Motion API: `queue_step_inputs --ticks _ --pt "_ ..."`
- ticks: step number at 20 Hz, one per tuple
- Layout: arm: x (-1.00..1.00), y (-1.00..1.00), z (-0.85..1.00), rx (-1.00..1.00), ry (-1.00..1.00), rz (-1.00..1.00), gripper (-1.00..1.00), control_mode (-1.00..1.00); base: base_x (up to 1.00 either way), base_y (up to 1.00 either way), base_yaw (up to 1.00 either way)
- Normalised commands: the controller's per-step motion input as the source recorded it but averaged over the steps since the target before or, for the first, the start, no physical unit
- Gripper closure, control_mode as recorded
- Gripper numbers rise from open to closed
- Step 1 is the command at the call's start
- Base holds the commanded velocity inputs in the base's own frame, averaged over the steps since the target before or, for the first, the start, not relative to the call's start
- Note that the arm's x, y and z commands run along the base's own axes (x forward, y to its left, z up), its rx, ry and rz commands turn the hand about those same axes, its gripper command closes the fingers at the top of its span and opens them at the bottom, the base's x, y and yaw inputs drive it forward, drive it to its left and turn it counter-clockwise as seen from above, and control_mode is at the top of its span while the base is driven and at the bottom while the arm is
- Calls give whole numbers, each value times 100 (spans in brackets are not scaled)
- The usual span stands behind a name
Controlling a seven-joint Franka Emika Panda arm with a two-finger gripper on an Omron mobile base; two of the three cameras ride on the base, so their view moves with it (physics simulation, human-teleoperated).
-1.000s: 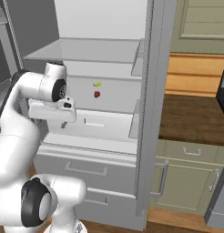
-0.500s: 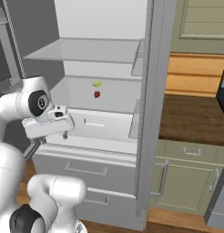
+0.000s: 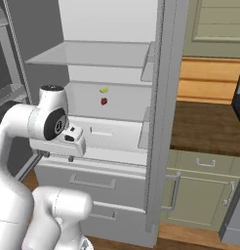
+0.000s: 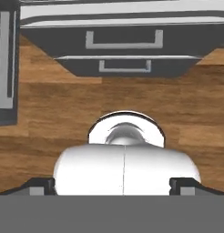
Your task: Take the strawberry from the fridge and place it on top of the pancake, located on the dining counter.
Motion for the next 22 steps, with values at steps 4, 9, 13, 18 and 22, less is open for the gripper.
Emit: queue_step_inputs --ticks 4,9,13,18,22 --pt "-6 0 4 -21 -26 -3 -100 -100 0 0 0" --pt "0 -1 0 -12 -20 0 -100 -100 0 0 0" --pt "0 0 -3 -1 -1 -3 -100 -100 0 0 0" --pt "0 0 -14 0 0 -4 -100 -100 0 0 0" --pt "0 -10 -10 3 0 -2 -100 -100 0 0 0"
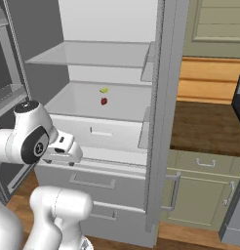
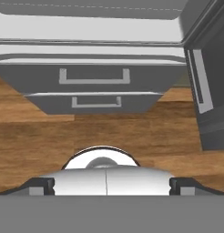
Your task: Take the strawberry from the fridge and place it on top of the pancake, located on the dining counter.
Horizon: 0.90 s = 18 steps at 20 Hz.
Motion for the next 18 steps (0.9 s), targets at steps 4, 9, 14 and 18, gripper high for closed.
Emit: queue_step_inputs --ticks 4,9,14,18 --pt "0 -12 -6 9 0 0 -100 -100 0 0 0" --pt "0 -1 -1 4 0 0 -100 -100 0 0 0" --pt "0 0 0 0 0 0 -100 -100 0 0 0" --pt "0 0 0 0 0 0 -100 -100 0 0 0"
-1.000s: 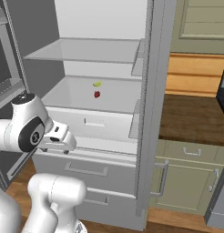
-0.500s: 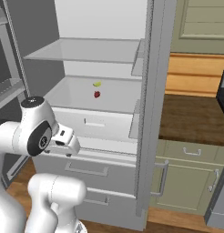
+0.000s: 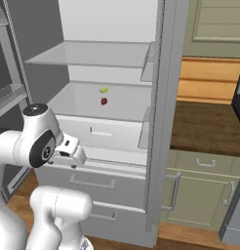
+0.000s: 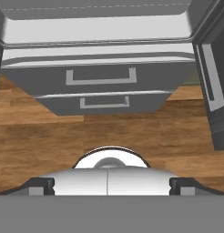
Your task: Take the strawberry from the fridge and place it on top of the pancake, located on the dining counter.
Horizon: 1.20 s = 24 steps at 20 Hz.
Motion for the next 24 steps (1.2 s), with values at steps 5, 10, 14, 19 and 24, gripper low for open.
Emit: queue_step_inputs --ticks 5,10,14,19,24 --pt "2 0 0 0 0 0 -100 -100 0 0 0" --pt "13 1 0 0 0 0 -100 100 28 0 0" --pt "0 0 0 0 0 0 -100 100 54 5 0" --pt "0 0 0 0 0 0 -100 100 53 7 0" --pt "0 0 0 0 0 0 -100 100 50 10 0"
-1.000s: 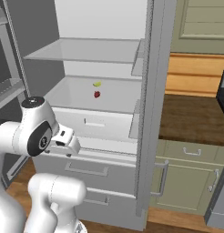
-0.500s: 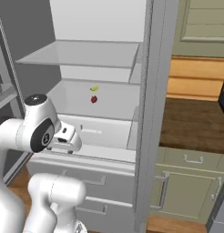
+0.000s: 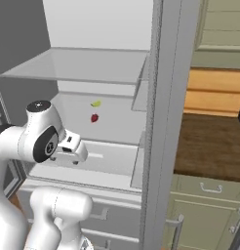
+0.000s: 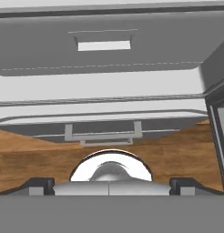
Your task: Take the strawberry from the fridge and place it on top of the pancake, located on the dining counter.
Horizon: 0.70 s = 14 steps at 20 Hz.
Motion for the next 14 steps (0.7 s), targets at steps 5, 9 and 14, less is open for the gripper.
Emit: queue_step_inputs --ticks 5,9,14 --pt "0 0 0 0 0 0 -100 100 40 6 0" --pt "0 0 0 0 0 0 -100 100 41 3 0" --pt "0 0 0 0 0 0 -100 100 43 0 0"
